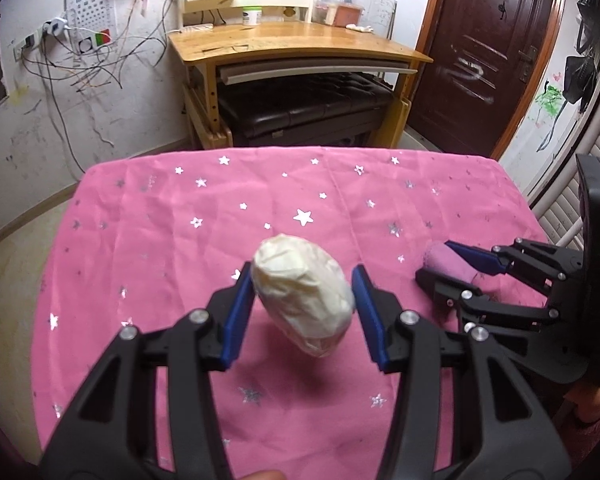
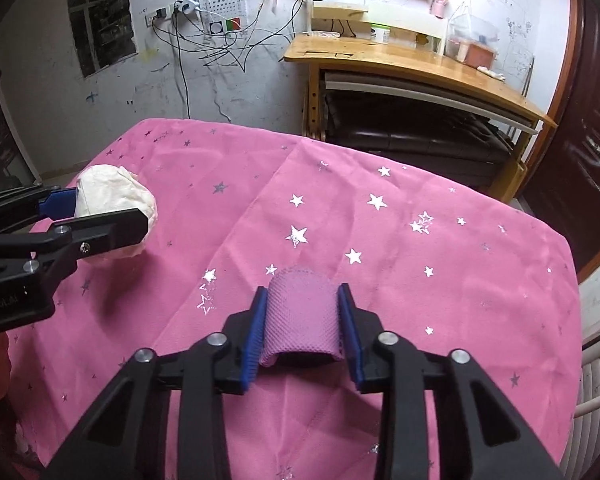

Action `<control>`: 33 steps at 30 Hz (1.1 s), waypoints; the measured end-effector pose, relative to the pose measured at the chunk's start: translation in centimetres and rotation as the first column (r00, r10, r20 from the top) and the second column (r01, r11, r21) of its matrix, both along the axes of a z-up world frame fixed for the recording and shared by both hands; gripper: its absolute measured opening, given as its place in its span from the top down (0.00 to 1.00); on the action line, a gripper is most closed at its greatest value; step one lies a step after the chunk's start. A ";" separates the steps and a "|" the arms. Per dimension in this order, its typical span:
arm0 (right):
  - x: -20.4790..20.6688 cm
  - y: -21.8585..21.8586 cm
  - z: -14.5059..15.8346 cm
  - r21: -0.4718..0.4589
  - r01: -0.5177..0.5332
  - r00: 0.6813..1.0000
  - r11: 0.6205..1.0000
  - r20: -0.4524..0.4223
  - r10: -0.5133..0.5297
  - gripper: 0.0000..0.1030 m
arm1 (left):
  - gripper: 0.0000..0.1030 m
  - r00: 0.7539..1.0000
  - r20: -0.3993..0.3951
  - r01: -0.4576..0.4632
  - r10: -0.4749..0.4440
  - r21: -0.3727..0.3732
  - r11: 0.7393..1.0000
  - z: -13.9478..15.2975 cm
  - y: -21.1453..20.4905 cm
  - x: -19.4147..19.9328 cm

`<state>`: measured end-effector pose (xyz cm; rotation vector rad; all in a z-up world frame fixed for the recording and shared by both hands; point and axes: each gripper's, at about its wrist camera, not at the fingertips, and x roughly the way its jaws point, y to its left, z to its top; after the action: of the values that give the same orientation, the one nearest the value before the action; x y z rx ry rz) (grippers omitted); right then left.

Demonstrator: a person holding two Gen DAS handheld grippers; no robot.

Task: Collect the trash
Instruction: 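Grasp the white ball with the left tool while the right tool grasps the pink sponge, then carry the white ball and pink sponge over the yellow bin and release both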

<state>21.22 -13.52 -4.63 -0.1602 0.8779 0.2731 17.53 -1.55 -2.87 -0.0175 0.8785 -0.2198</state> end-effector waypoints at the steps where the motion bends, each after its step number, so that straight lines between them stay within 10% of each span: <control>1: -0.2 -0.1 0.1 -0.001 0.003 1.000 1.000 0.006 -0.003 0.75 | 0.55 1.000 0.001 0.000 0.000 0.002 1.000 0.1 -0.1 -0.1; 33: -13.2 -21.1 4.3 0.211 0.315 0.922 0.925 0.163 -0.351 0.75 | 0.55 0.955 0.054 0.286 -0.292 0.099 0.953 2.9 -19.8 -3.3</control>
<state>7.98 -34.66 -0.34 0.1322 0.6632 0.0140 14.24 -21.35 0.03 0.2030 0.8198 -0.4521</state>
